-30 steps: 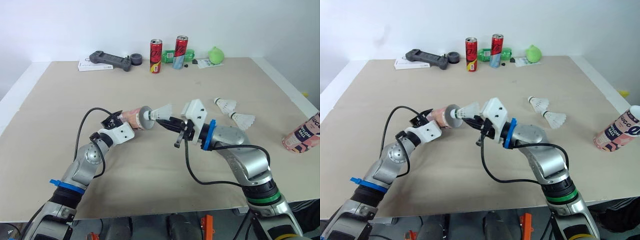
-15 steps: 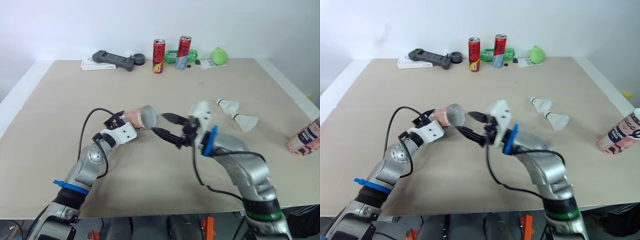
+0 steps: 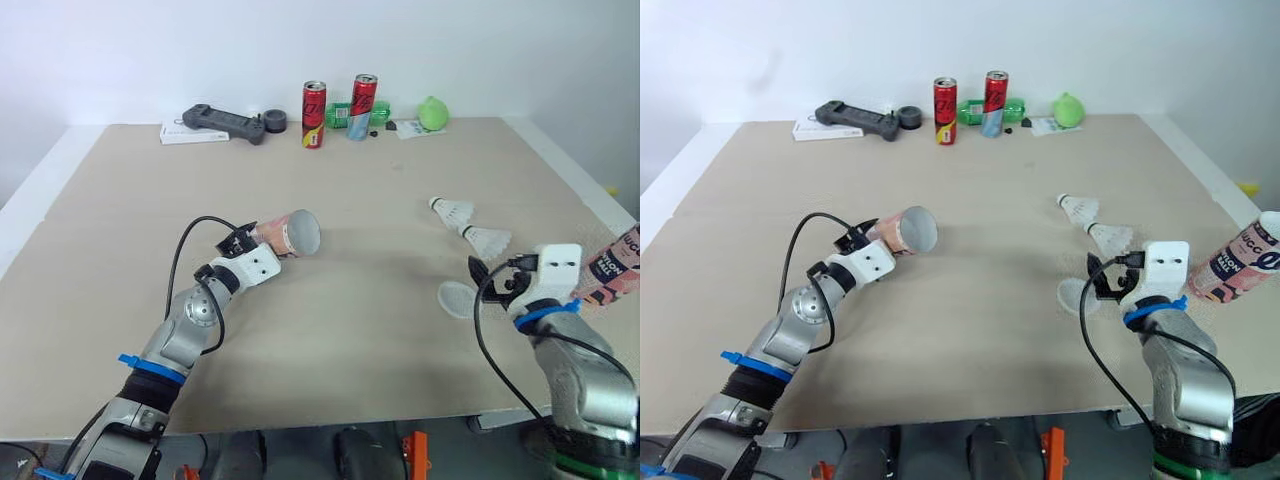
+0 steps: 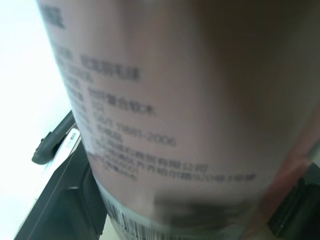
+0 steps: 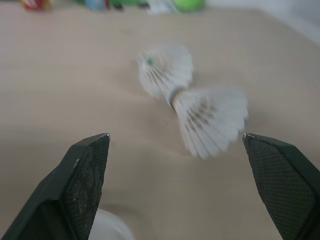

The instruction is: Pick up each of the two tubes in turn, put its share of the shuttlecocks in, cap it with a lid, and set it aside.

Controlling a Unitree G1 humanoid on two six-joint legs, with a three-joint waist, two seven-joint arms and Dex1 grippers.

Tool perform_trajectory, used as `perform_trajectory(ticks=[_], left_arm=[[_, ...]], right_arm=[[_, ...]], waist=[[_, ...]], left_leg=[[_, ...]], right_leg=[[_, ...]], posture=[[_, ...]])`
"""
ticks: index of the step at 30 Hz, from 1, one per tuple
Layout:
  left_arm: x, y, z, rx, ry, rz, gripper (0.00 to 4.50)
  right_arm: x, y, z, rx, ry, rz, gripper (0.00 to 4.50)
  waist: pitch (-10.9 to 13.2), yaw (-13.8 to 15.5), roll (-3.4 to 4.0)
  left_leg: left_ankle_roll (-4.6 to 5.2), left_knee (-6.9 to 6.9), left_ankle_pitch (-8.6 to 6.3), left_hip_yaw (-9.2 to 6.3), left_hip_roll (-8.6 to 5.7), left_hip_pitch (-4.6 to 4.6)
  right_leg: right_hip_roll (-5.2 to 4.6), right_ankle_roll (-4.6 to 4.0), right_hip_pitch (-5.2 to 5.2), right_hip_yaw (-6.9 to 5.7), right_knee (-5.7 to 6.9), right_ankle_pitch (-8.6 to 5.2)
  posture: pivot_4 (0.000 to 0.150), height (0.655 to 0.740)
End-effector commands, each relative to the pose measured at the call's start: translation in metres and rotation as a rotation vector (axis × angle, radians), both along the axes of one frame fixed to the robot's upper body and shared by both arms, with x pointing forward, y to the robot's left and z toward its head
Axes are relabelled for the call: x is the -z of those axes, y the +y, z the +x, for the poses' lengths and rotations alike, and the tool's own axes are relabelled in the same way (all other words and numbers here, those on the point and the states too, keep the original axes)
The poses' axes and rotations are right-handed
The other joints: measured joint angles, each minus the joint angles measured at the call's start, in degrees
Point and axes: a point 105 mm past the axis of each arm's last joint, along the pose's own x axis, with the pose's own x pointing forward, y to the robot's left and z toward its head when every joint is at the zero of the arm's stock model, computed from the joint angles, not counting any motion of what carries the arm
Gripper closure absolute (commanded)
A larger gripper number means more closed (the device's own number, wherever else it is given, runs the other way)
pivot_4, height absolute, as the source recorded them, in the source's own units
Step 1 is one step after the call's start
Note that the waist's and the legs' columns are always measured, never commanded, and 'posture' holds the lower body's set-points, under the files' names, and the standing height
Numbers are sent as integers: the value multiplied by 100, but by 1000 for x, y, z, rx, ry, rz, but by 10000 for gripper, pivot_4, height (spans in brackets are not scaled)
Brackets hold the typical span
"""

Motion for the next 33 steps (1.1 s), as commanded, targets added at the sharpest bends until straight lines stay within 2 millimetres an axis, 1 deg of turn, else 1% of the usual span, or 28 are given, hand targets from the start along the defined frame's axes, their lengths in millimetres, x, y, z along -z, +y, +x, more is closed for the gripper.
perform_trajectory(ticks=[1,6,9,11,12,13,14,16,18,19,20,21,22,26,29,31,33], left_arm=[[1,-4,-2,23,7,5,10016],[2,0,-5,11,8,6,10016],[2,1,-6,4,8,4,10016],[3,2,-6,2,8,3,10016],[3,2,-7,1,8,3,10016],[2,1,-7,1,7,2,10016],[2,1,-7,1,6,1,10016],[1,0,-7,1,5,0,10016],[0,0,-8,2,3,1,10016],[0,0,-8,2,3,2,10016],[0,1,-8,2,2,3,10016],[0,1,-8,2,2,5,10016],[0,2,-8,2,2,6,10016],[-1,2,-8,5,1,9,10016],[-1,1,-7,7,1,10,10016],[-1,1,-7,8,2,11,10016],[-1,1,-7,10,4,13,10016]], right_arm=[[-9,-6,16,30,-45,1,1432],[-5,-2,35,10,-45,29,1432],[-5,1,47,-4,-47,34,1432],[-5,1,55,3,-50,40,6387],[-6,2,58,3,-53,38,7710],[-7,2,61,3,-55,39,7710],[-7,2,63,1,-58,40,13989],[-7,2,66,1,-62,42,19506],[-6,2,67,2,-63,42,29050],[-5,2,67,3,-64,43,32130],[-5,1,67,4,-65,43,36776],[-4,0,66,5,-66,43,38206],[-4,-1,66,6,-68,42,44396],[-11,-4,59,3,-92,38,44396],[-23,-2,49,-29,-132,26,44396],[-42,5,37,-97,-184,12,44396],[-60,17,26,-191,-233,7,44396]], waist=[[0,-3,0],[0,-4,1],[0,-6,1],[0,-9,2],[0,-10,4],[0,-10,4],[0,-11,4],[0,-10,3],[0,-10,4],[0,-10,3],[0,-10,4],[0,-10,4],[0,-10,4],[1,-11,4],[1,-10,5],[2,-9,8],[2,-9,9]], left_leg=[[0,0,0,0,0,0],[1,-4,0,0,0,0],[0,-10,0,-1,-2,-1],[0,-13,0,-1,-2,-1],[0,-13,0,-1,-2,-1],[1,-13,0,-1,-2,-1],[1,-13,0,-1,-2,-1],[1,-13,0,-1,-2,-1],[0,-16,0,-1,-3,-1],[0,-19,0,-2,-3,-1],[0,-21,0,-3,-4,-1],[0,-22,0,-3,-4,-1],[0,-22,0,-3,-4,-1],[1,-22,0,-3,-4,-1],[0,-23,0,-3,-4,-1],[0,-25,0,-3,-5,-2],[0,-25,0,-3,-5,-3]], right_leg=[[0,0,0,-1,0,0],[1,1,1,1,0,-2],[1,23,0,1,-1,5],[1,24,-1,1,-1,5],[1,24,-1,1,-1,5],[1,25,-1,1,0,6],[2,25,-1,1,-1,6],[2,25,-1,1,-1,6],[2,26,-1,2,-1,4],[2,26,-1,2,-1,3],[2,26,-1,2,-1,2],[2,26,-1,2,-1,1],[2,26,-1,3,-1,1],[2,26,-2,3,-1,2],[2,26,-2,4,-1,0],[2,27,-2,4,-1,-2],[2,27,-4,6,-1,-1]], posture=[[1500,7400],[1500,7400],[1500,7400],[1500,7400],[1500,7400],[1500,7400],[1500,7400],[1500,7400],[1500,7400],[1500,7400],[1500,7400],[1500,7400],[1500,7400],[1500,7400],[1500,7400],[1500,7400],[1500,7400]])
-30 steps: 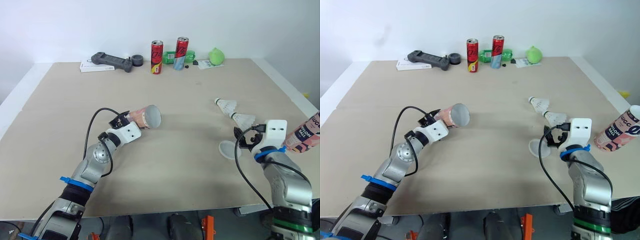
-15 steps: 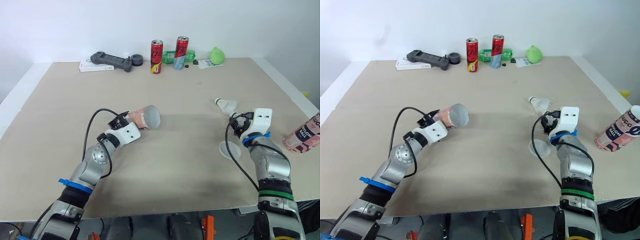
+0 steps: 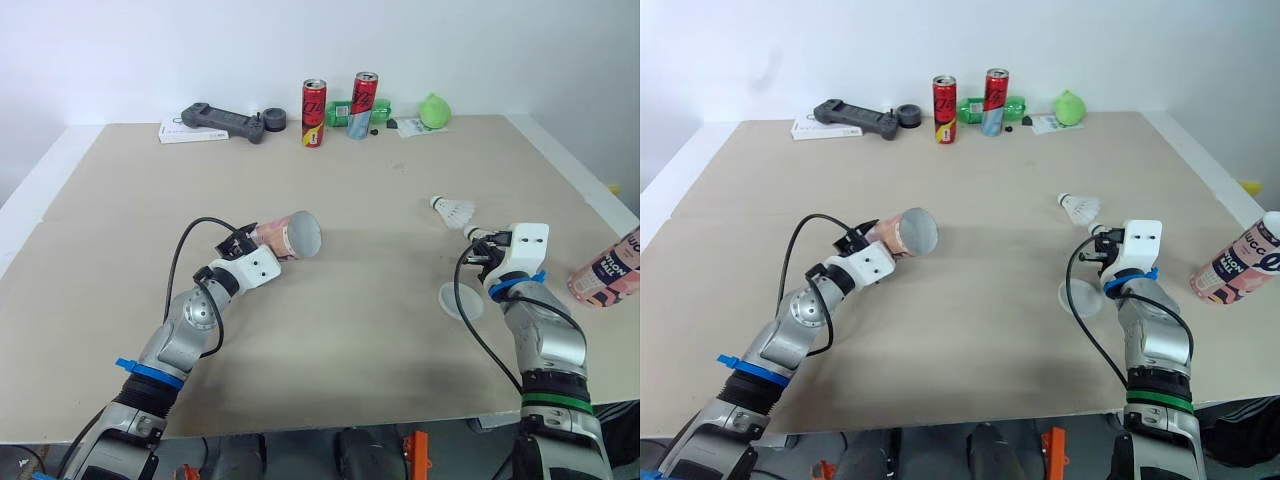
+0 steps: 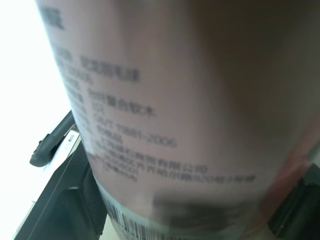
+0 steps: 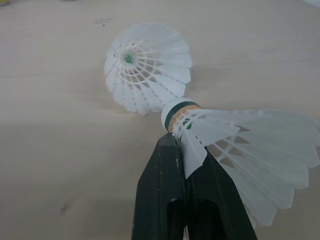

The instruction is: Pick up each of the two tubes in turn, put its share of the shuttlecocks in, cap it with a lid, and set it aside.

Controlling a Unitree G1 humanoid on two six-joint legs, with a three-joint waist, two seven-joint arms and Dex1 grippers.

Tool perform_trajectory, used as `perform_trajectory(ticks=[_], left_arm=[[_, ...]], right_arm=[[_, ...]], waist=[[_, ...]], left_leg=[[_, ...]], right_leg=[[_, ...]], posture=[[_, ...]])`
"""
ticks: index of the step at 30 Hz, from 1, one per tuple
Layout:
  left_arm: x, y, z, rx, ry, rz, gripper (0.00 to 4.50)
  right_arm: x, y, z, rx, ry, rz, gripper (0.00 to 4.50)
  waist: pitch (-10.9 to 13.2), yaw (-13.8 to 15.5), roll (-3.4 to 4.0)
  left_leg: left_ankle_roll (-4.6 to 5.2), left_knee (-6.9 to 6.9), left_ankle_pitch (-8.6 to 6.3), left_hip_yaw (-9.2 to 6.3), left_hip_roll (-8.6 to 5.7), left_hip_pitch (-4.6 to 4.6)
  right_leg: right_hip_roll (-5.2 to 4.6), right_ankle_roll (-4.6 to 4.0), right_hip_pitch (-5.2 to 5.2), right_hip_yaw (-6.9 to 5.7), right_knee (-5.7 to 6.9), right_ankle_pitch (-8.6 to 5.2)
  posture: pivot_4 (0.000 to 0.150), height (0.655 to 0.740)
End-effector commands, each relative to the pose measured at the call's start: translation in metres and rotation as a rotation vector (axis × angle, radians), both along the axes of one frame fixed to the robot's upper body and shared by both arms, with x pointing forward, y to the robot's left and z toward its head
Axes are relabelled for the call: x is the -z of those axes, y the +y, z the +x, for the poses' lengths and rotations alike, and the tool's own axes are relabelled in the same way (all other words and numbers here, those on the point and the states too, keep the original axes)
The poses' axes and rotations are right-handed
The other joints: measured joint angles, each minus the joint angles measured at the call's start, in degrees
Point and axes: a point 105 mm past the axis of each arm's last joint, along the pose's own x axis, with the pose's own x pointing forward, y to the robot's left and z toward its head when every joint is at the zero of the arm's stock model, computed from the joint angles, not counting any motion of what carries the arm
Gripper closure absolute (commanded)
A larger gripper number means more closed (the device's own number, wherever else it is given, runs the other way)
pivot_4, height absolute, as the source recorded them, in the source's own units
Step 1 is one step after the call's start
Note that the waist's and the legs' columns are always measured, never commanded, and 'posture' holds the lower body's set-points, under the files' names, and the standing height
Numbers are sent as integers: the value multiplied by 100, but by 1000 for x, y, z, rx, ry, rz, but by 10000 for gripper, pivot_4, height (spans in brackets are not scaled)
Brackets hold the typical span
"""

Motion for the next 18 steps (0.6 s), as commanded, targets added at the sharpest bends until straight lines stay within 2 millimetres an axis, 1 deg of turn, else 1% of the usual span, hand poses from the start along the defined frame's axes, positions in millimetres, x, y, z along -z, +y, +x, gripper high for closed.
perform_trajectory(ticks=[1,2,3,4,6,7,10,13,16,18], left_arm=[[1,-1,-1,16,7,15,10016],[1,-1,-1,16,8,16,10016],[1,-1,-1,17,9,17,10016],[2,-1,-1,17,12,19,10016],[3,-1,0,18,17,23,10016],[4,-1,0,19,18,24,10016],[3,-1,1,20,18,25,10016],[2,-1,2,16,15,23,10016],[2,-1,1,11,13,20,10016],[2,-1,0,11,13,19,10016]], right_arm=[[-59,22,-21,-174,-179,-18,44396],[-69,37,-28,-263,-205,-7,44396],[-78,58,-36,-378,-219,12,44396],[-83,87,-46,-523,-208,7,44396],[-84,134,-60,-724,-176,-24,44396],[-83,149,-64,-782,-162,-46,44396],[-82,179,-67,-870,-151,-81,44396],[-73,209,-65,-934,-133,-126,44396],[-59,228,-61,-972,-105,-205,44396],[-54,236,-56,-974,-102,-231,44396]], waist=[[0,0,0],[1,1,2],[1,-4,2],[1,-18,4],[0,-39,4],[-1,-54,1],[-1,-36,-3],[0,-8,-4],[0,-1,-4],[-1,1,-4]], left_leg=[[0,0,0,0,0,0],[0,1,0,0,0,0],[0,0,0,0,0,-1],[0,0,0,-1,1,0],[0,0,0,-1,4,2],[0,0,0,-2,7,4],[0,3,0,-6,10,6],[0,13,0,0,7,0],[0,11,0,1,7,-2],[0,10,0,0,7,-3]], right_leg=[[0,0,0,0,0,0],[0,0,0,0,0,0],[0,0,-1,0,0,0],[1,-2,-2,0,0,-1],[2,-9,-3,0,1,-4],[5,-28,-2,-1,1,-13],[8,-34,-1,-4,1,-9],[2,-31,-1,-2,-2,-8],[2,-32,-5,-3,-2,-8],[3,-34,-8,-6,-2,-9]], posture=[[1500,7400],[1500,7400],[1500,7400],[1500,7400],[1500,7400],[1500,7400],[1500,7400],[1500,7400],[1500,7400],[1500,7400]])
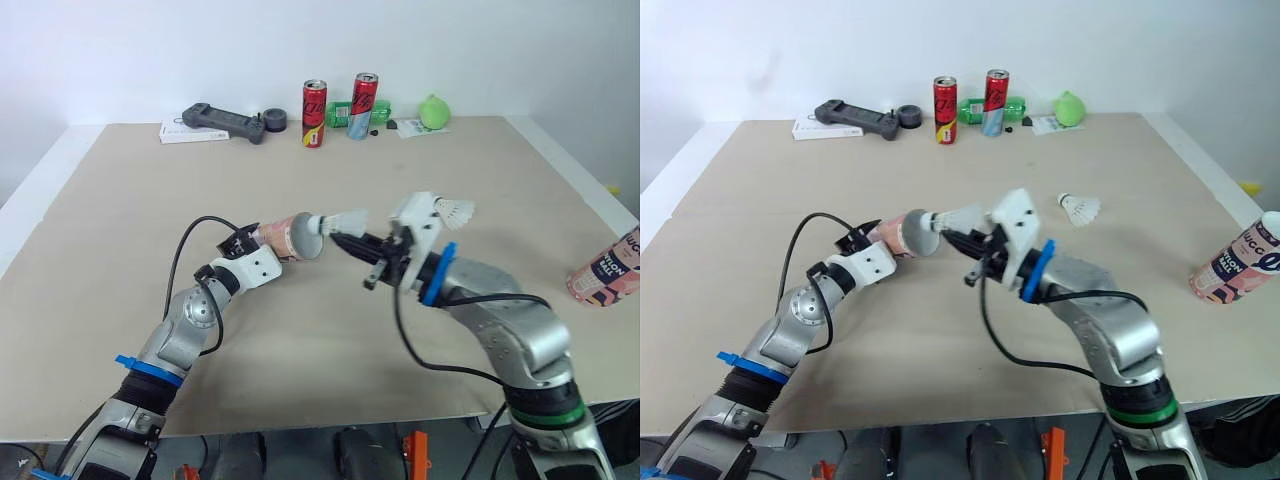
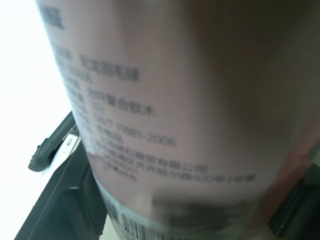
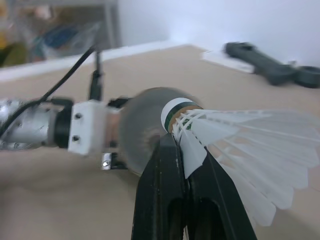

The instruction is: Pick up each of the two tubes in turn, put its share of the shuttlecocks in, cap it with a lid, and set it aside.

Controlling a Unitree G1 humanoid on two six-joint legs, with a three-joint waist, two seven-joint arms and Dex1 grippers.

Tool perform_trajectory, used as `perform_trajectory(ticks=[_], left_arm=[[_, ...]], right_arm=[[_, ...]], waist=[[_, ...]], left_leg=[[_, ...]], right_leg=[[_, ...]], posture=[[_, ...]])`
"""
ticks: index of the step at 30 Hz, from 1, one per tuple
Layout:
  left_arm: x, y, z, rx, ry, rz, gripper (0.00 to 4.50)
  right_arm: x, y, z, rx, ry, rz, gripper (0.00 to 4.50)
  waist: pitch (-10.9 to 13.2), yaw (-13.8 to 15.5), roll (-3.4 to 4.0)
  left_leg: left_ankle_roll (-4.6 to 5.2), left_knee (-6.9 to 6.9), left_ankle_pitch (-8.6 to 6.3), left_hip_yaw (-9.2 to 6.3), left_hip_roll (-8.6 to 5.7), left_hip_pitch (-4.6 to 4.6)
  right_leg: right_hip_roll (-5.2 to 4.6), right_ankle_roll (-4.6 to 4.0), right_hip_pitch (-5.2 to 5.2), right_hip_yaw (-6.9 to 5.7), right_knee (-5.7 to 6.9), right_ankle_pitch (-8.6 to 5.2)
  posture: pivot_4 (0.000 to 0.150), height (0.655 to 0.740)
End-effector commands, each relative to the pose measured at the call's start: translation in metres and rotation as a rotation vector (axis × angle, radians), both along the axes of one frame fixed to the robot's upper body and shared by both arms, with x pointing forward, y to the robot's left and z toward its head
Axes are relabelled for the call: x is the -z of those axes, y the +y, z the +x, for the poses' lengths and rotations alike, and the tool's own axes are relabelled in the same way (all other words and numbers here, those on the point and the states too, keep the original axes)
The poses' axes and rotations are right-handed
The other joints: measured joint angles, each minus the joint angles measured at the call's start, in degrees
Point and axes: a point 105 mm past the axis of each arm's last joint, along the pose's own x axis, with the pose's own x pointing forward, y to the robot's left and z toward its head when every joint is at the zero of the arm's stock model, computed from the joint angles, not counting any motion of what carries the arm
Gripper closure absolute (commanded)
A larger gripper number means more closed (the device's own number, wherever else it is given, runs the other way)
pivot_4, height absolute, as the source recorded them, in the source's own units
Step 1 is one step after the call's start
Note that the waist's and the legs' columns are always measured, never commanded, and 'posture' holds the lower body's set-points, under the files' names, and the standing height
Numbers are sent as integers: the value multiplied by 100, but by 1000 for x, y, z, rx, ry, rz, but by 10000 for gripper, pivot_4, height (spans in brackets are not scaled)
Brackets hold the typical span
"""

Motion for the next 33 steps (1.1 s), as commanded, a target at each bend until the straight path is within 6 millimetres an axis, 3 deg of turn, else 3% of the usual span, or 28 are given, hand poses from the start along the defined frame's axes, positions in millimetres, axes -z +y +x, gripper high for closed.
perform_trajectory(ticks=[1,4,7,10,12,13,14,16,20,22,28,33], left_arm=[[2,0,-2,-5,9,0,10016],[2,0,-2,-6,8,-1,10016],[2,2,-2,-15,7,-2,10016],[1,4,-2,-20,3,-6,10016],[0,4,0,-24,1,-8,10016],[0,4,1,-25,0,-9,10016],[0,4,1,-26,0,-9,10016],[-1,4,2,-27,0,-10,10016],[2,4,0,-19,11,-5,10016],[4,3,-1,-16,15,-4,10016],[1,1,1,-14,7,-9,10016],[4,4,-2,-12,14,0,10016]], right_arm=[[-1,12,6,-6,-63,-33,44396],[-3,15,8,-12,-81,-28,44396],[-10,15,6,-40,-54,46,37048],[-16,-4,3,-9,-20,117,23415],[-17,-37,4,72,20,176,15959],[-17,-49,5,113,31,187,13631],[-16,-60,6,155,37,190,7773],[-15,-76,10,230,40,192,431],[0,-140,41,618,22,110,431],[5,-155,51,723,25,102,431],[2,-141,58,666,29,153,431],[-9,-112,22,422,24,207,431]], waist=[[0,-1,0],[0,0,0],[0,-1,0],[0,4,-1],[-1,21,-4],[-1,21,-5],[0,21,-5],[0,5,-5],[0,-5,-4],[0,-2,-5],[0,-4,-2],[0,2,-3]], left_leg=[[0,-1,0,0,0,0],[0,-1,0,0,0,-5],[0,-1,0,-1,1,-6],[0,-2,0,-4,2,-8],[0,-2,0,-5,1,-11],[-1,-1,0,-8,1,-14],[-1,-1,-1,-5,-1,-16],[-1,-1,-1,-4,-1,-16],[0,-3,0,-4,6,2],[0,0,0,-1,5,2],[1,-7,0,7,3,2],[0,-10,-1,0,1,-8]], right_leg=[[0,-1,0,0,0,0],[0,1,-2,0,0,0],[1,3,-2,0,0,1],[3,22,0,-1,1,12],[2,23,0,-1,-1,11],[2,24,2,-2,-1,10],[0,22,1,0,-5,8],[-1,16,-1,0,-5,6],[7,-8,-5,-2,0,10],[5,-5,-3,0,-1,12],[5,14,-7,8,-1,20],[6,28,-5,8,-2,13]], posture=[[1500,7400],[1500,7400],[1500,7400],[1500,7400],[1500,7400],[1500,7400],[1500,7400],[1500,7400],[1500,7400],[1500,7400],[1500,7400],[1500,7400]])
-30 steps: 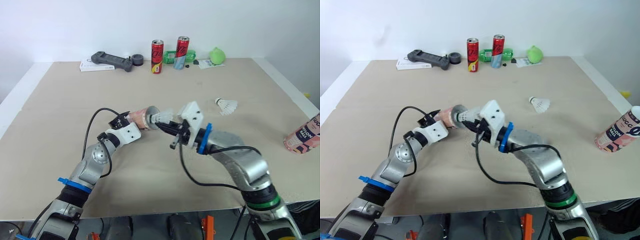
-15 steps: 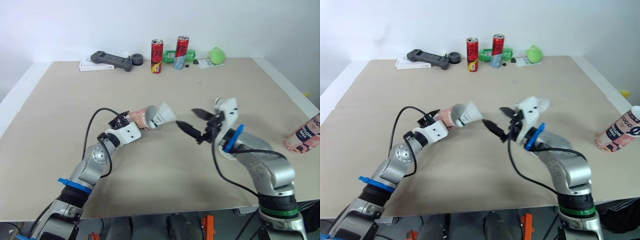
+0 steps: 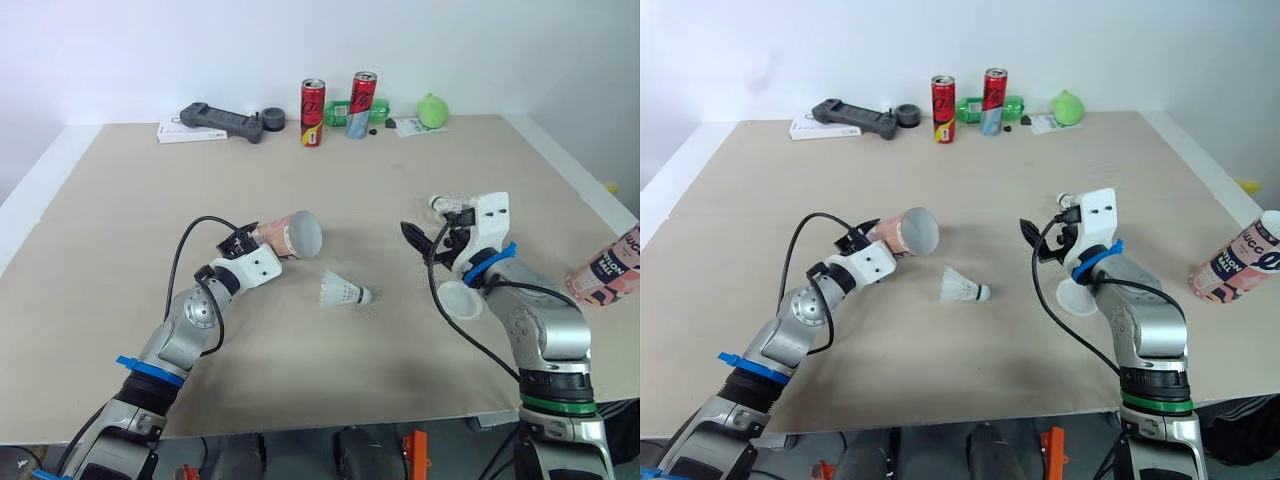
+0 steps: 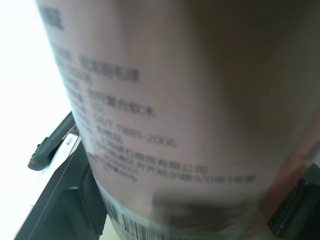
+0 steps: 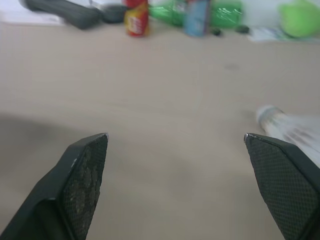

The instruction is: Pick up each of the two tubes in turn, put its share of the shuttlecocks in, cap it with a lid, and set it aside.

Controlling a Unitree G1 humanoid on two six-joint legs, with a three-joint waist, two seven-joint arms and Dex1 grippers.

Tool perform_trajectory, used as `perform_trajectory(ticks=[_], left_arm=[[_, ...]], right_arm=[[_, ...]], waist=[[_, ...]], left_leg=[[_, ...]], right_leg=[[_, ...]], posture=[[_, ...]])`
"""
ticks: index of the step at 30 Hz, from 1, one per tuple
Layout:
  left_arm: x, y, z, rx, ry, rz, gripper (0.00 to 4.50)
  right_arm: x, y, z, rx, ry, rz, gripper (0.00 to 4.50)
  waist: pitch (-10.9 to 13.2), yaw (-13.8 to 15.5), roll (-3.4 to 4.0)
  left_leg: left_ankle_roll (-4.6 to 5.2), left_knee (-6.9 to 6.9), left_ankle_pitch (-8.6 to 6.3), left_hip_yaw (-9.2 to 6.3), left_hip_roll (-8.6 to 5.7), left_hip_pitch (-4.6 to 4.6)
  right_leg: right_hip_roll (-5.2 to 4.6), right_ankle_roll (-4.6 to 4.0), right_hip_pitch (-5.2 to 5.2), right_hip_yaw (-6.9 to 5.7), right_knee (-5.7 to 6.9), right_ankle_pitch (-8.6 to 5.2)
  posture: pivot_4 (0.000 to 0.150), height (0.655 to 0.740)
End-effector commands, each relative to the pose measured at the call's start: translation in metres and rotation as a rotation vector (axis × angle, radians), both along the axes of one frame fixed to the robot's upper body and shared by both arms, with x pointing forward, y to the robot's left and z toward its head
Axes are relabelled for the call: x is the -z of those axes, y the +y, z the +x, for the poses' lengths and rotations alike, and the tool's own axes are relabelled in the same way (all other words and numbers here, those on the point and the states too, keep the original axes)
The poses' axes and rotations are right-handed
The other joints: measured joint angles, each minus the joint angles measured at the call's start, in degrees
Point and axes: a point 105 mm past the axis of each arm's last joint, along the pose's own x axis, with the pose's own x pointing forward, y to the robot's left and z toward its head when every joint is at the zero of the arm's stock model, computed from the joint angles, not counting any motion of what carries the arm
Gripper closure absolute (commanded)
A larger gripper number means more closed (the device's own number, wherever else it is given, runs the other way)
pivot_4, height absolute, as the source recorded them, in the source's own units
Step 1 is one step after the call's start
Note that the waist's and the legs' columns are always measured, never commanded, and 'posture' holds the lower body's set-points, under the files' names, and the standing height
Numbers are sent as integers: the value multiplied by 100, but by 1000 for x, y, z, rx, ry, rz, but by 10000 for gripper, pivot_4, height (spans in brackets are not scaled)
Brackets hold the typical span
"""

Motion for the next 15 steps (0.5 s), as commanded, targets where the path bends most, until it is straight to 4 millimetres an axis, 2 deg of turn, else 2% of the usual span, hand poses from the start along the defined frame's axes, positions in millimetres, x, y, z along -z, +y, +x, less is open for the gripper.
perform_trajectory(ticks=[1,4,8,12,15], left_arm=[[6,4,-2,0,22,15,10016],[6,5,-2,0,22,16,10016],[7,7,-1,-3,26,20,10016],[6,10,-1,-8,23,22,10016],[6,12,0,-17,21,21,10016]], right_arm=[[-20,24,-33,-199,-72,42,431],[-21,41,-52,-334,-43,46,431],[-17,71,-75,-514,18,-108,431],[-12,104,-79,-577,14,-285,431],[-7,112,-65,-539,32,-353,431]], waist=[[0,3,0],[0,1,0],[0,-4,-1],[0,-6,-3],[0,0,-4]], left_leg=[[0,-3,-1,-5,-1,-2],[-1,-5,-4,-6,-1,-2],[1,1,-3,-4,1,3],[1,5,-3,-1,3,10],[0,4,-3,0,3,10]], right_leg=[[0,0,0,-1,0,-5],[0,-1,0,-1,0,-8],[0,-28,-1,-2,0,-12],[-1,-35,-5,-3,0,-6],[-1,-37,-7,-4,0,-6]], posture=[[1500,7400],[1500,7400],[1500,7400],[1500,7400],[1500,7400]])
